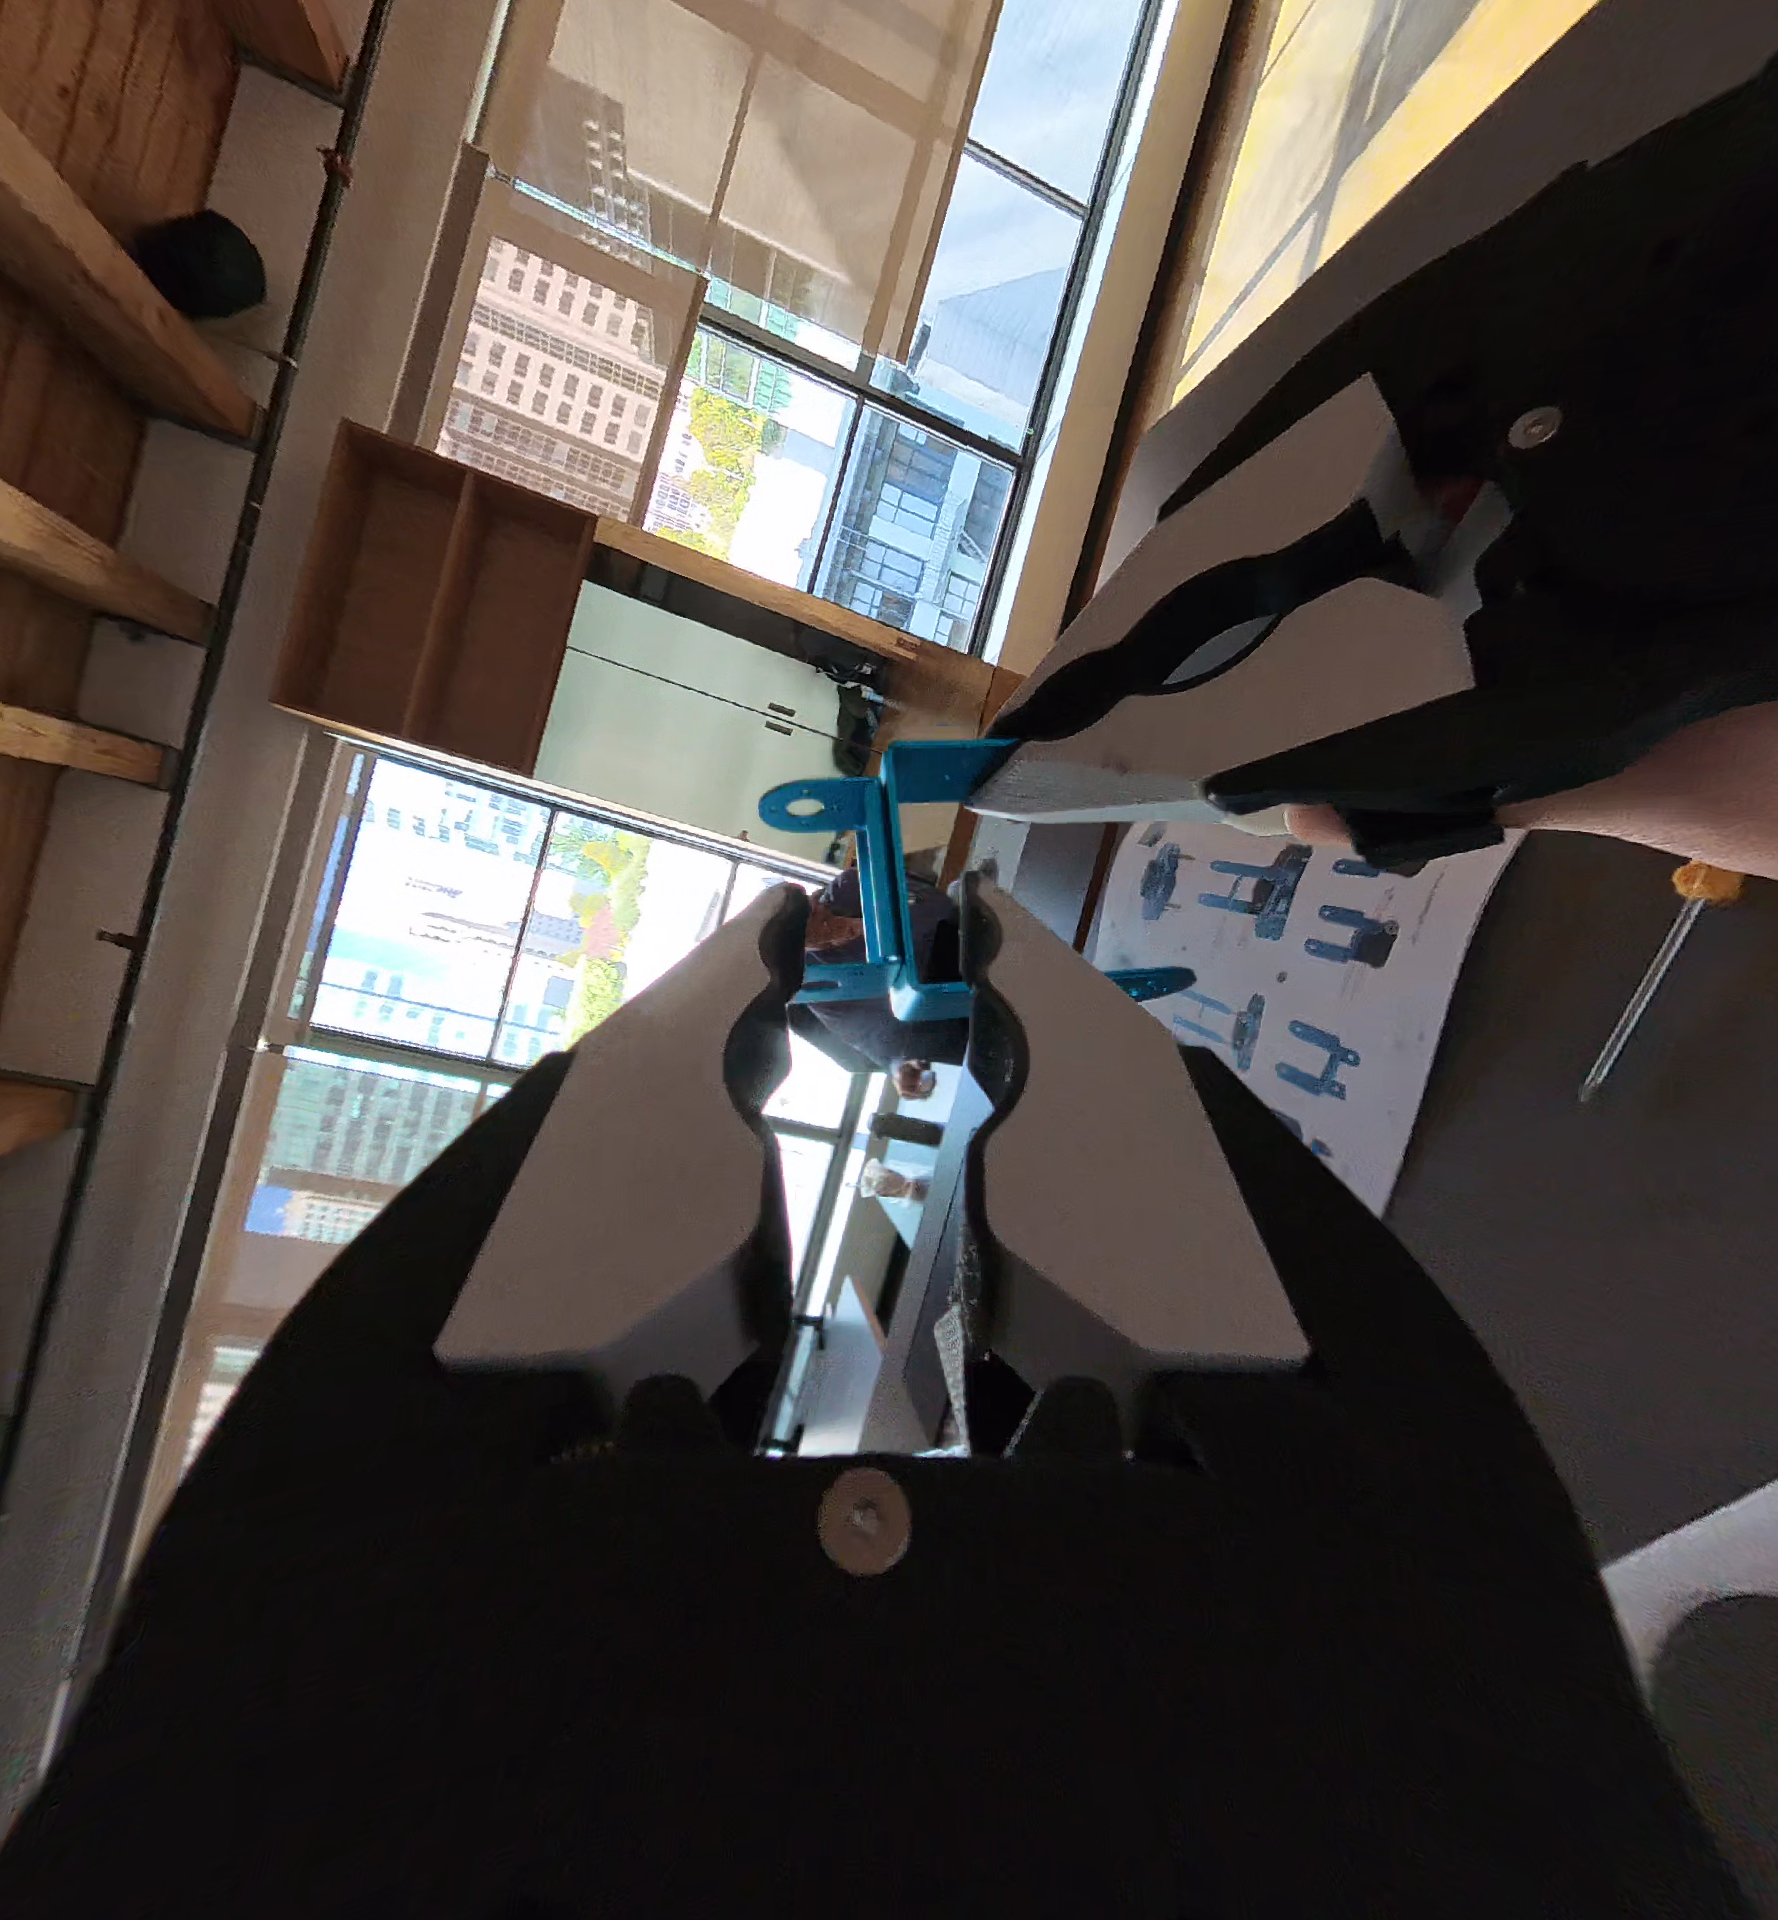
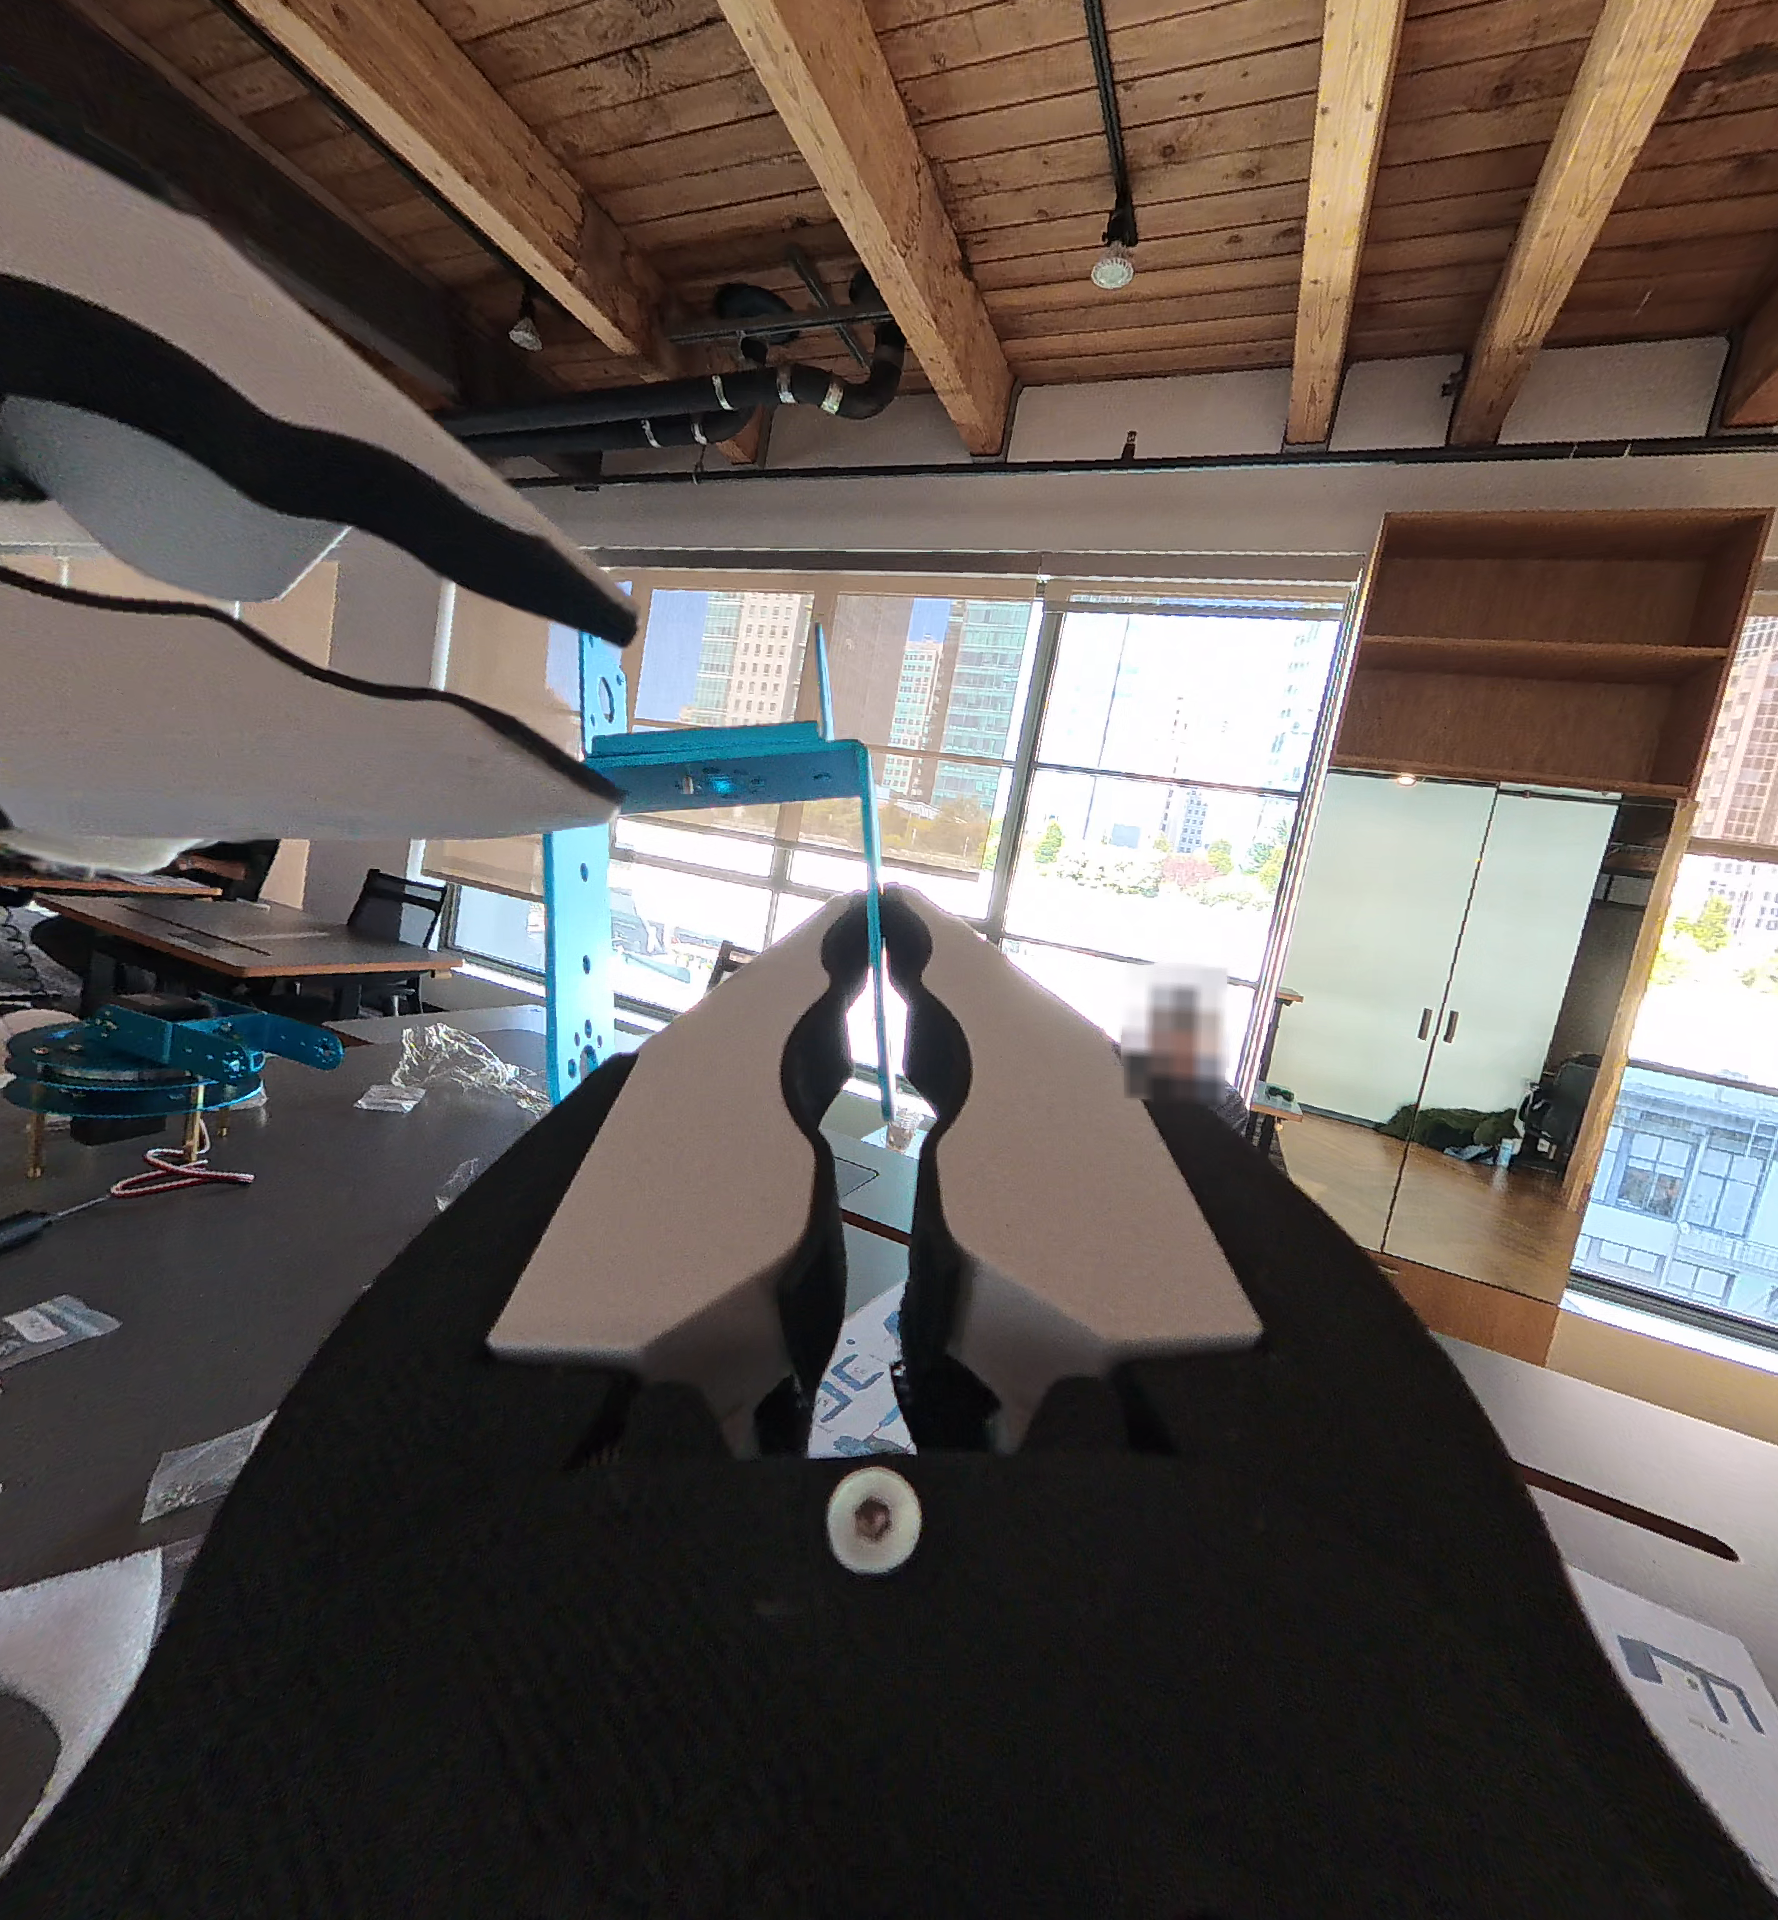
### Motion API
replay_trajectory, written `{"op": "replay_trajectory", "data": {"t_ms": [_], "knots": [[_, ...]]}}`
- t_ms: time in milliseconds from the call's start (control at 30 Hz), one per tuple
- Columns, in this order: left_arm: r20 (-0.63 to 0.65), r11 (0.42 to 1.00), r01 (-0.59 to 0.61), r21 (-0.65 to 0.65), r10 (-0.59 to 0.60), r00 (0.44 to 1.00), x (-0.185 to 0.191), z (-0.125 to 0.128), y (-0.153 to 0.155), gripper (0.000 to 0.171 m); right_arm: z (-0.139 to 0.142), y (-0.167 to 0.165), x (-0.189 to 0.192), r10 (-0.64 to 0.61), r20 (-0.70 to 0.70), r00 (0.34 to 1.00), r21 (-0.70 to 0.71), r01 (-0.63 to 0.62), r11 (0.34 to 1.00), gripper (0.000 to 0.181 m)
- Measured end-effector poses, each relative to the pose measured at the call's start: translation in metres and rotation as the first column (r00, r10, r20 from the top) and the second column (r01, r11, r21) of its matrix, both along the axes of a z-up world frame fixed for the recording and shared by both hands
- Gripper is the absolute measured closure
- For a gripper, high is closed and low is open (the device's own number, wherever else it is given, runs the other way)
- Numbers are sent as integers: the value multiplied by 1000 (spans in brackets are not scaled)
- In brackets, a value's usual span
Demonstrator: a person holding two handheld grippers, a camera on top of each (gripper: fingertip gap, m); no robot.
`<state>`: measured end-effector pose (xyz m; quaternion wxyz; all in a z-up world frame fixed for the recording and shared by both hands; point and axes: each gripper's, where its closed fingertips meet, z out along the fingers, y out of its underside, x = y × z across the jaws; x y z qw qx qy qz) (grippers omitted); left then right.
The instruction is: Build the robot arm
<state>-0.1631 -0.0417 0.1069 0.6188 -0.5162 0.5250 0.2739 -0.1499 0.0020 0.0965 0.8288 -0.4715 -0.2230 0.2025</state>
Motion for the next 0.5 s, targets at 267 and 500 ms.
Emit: {"op": "replay_trajectory", "data": {"t_ms": [267,500], "knots": [[-155,997,-18,-69,7,988,5,0,6,147,0,3,1,-47,29,998,17,46,999,181],[-211,959,-44,-281,-17,977,8,6,9,142,6,8,11,-84,19,996,24,84,996,181]]}}
